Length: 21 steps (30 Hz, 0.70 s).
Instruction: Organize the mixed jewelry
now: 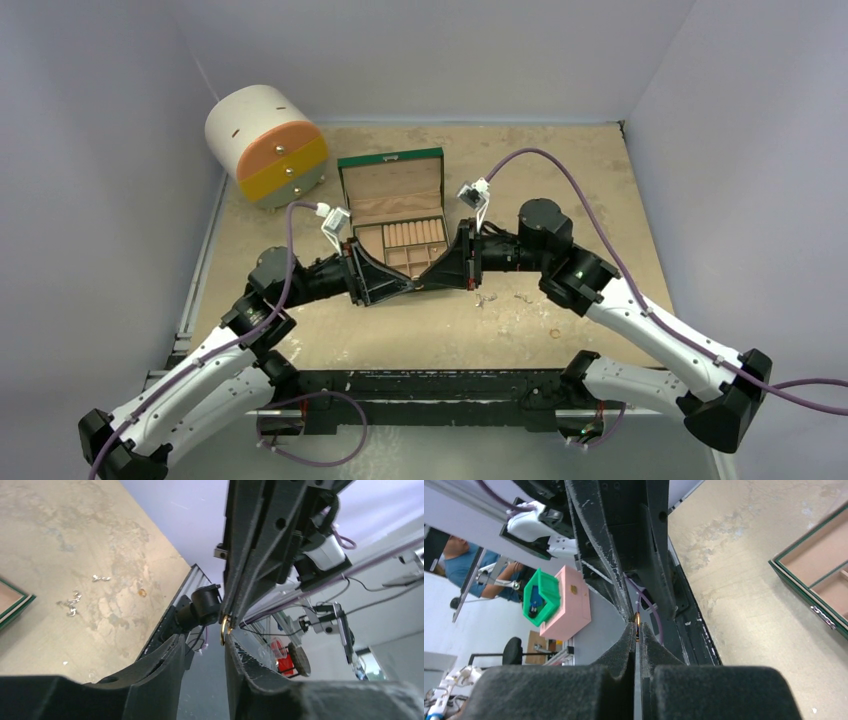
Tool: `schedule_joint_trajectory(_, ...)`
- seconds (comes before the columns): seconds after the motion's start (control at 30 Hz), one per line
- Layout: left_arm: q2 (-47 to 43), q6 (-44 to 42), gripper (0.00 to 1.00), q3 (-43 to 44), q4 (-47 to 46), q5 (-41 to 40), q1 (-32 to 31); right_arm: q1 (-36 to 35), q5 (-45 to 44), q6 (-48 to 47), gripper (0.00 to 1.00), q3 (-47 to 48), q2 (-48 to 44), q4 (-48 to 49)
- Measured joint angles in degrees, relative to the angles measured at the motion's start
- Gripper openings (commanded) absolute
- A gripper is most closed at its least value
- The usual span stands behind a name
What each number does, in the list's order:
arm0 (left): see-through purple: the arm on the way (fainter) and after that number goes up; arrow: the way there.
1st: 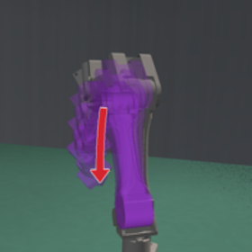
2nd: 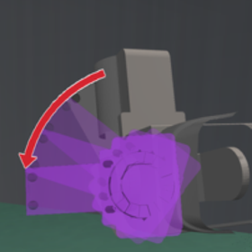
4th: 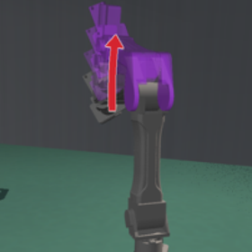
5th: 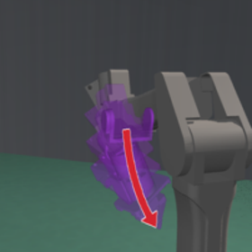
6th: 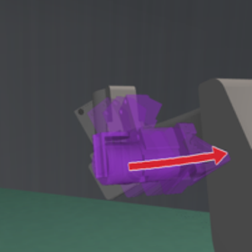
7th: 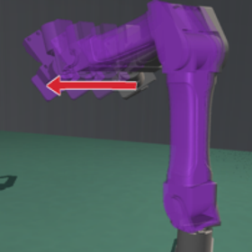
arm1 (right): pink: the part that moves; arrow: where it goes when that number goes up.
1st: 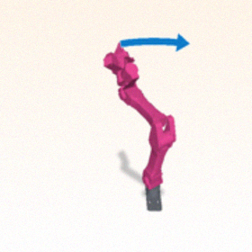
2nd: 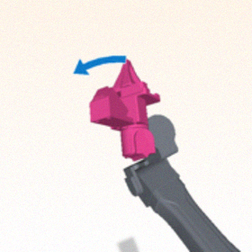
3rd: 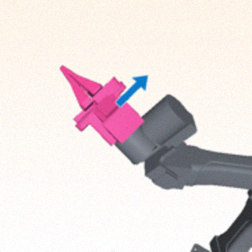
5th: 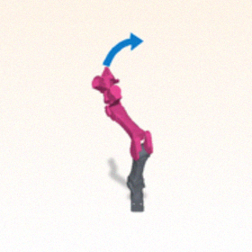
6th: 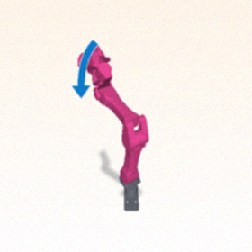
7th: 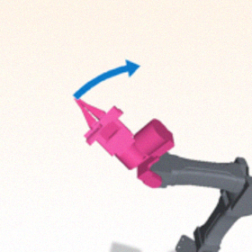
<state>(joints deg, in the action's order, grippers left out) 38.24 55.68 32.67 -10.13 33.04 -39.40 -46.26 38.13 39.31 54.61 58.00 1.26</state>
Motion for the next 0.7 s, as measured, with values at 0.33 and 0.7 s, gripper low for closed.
schedule_joint_trajectory(0.33, -1.5, -9.9, 0.63, 6.9, 19.9, -11.6, 0.0, 0.0, -9.6, -5.6, 0.0, 8.2, 3.4, -12.1)
schedule_joint_trajectory(0.7, -4.2, -18.3, 0.64, 13.5, 37.6, -29.5, 0.0, -2.3, -36.4, -14.9, 0.0, 22.5, 20.1, -26.3)
